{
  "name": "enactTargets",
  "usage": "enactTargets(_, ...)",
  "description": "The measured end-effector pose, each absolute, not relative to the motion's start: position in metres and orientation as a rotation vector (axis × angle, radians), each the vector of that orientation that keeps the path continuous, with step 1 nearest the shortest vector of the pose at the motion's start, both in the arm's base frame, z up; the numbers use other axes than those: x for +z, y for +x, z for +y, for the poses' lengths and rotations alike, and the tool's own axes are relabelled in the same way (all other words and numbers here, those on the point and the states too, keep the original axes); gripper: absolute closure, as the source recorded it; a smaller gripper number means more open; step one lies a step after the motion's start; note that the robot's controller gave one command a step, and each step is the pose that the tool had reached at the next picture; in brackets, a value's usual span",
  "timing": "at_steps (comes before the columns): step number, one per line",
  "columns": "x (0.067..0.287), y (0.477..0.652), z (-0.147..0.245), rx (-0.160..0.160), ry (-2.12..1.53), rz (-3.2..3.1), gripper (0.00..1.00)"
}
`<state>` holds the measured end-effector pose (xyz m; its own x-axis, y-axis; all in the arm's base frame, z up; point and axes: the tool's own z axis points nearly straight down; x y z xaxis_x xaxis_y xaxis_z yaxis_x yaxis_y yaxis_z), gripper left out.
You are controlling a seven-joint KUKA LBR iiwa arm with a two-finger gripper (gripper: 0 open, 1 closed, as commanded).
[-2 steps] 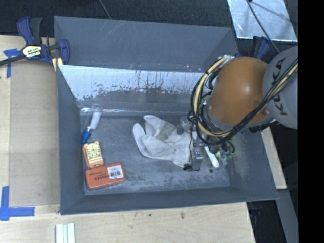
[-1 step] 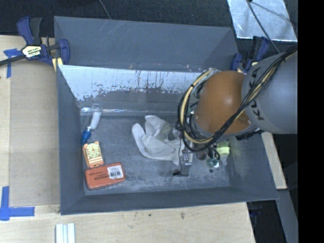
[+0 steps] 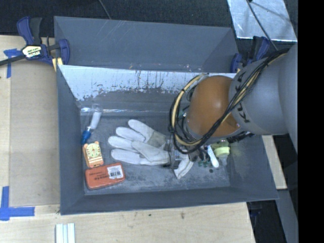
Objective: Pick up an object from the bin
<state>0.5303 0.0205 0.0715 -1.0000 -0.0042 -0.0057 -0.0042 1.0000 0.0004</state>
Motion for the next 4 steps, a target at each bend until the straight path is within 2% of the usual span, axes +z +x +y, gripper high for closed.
enactTargets(1,0.072,0.53,0.021,0.001,-0.007,3.136,1.0)
enactTargets(2,0.118,0.53,0.018,0.0,-0.007,3.146,1.0)
enactTargets(3,0.179,0.544,0.023,0.0,-0.017,3.143,1.0)
enactTargets(4,0.223,0.561,0.023,0.0,-0.041,3.138,1.0)
